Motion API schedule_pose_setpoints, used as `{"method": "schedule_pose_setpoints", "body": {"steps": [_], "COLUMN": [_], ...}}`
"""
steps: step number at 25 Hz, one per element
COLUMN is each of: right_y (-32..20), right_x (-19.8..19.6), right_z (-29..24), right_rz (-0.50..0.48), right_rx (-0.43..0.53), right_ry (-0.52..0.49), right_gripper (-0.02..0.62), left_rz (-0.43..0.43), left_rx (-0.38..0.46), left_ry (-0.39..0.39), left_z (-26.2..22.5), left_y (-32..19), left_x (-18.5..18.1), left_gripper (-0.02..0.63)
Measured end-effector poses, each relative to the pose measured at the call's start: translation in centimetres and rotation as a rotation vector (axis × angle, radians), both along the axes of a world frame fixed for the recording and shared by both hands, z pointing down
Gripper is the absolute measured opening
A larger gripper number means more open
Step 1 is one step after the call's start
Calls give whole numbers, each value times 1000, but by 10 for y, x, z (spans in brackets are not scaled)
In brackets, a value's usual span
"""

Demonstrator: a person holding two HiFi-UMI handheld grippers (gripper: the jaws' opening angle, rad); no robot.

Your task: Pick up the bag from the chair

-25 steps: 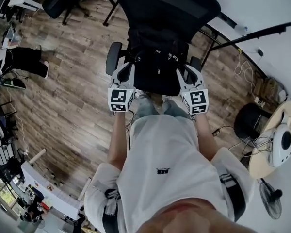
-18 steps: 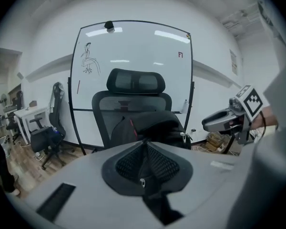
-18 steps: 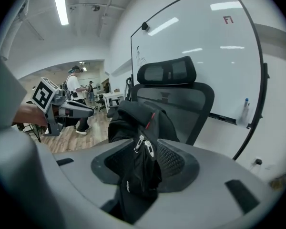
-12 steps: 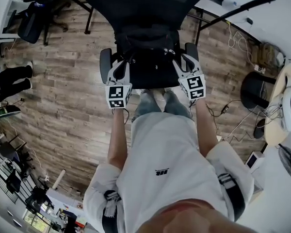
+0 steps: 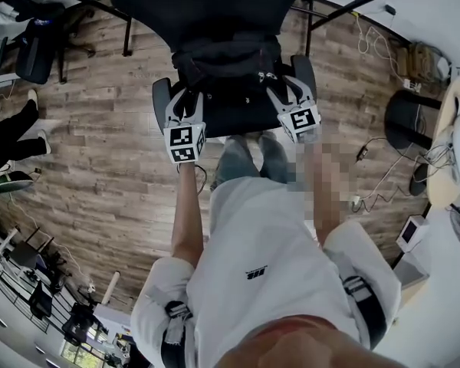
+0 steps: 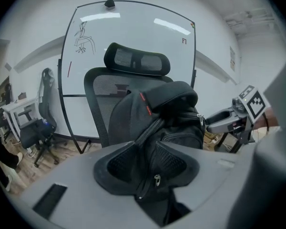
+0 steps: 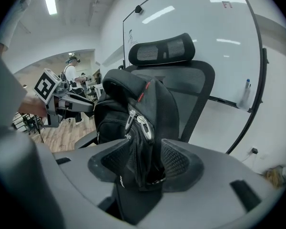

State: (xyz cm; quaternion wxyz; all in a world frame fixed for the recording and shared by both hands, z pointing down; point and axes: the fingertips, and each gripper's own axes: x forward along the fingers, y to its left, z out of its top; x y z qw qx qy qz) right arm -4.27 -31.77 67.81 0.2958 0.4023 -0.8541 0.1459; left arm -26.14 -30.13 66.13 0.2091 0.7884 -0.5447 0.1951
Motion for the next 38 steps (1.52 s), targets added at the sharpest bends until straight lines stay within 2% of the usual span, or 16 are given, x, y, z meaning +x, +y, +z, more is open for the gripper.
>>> {"method": "schedule_pose_setpoints", "body": {"steps": [13, 17, 20, 21, 24, 31, 38], "right_y": [-24, -27, -30, -30, -33, -36, -34], "right_x": [-13, -16, -20, -21, -20, -25, -27], "right_z": [32, 35, 34, 34, 33, 35, 32], "right_rz": [6, 28, 67, 84, 124, 170, 202], "right_rx": [-3, 7, 35, 42, 42, 23, -29], "right_ry": [-6, -43, -120, -142, -193, -159, -221], "right_gripper": [221, 181, 88, 77, 55, 35, 22], "left_rz": [19, 24, 34, 39, 42, 21, 8], "left_rx": [-29, -29, -21, -18, -11, -3, -9], "left_ry": [-27, -21, -16, -15, -12, 5, 42], "left_z": [37, 42, 44, 44, 45, 45, 44], "left_y": [-25, -32, -35, -35, -35, -36, -36], "left_x": [-5, -3, -2, -1, 0, 1, 2], "left_gripper": [158, 158, 155, 149, 126, 61, 31]}}
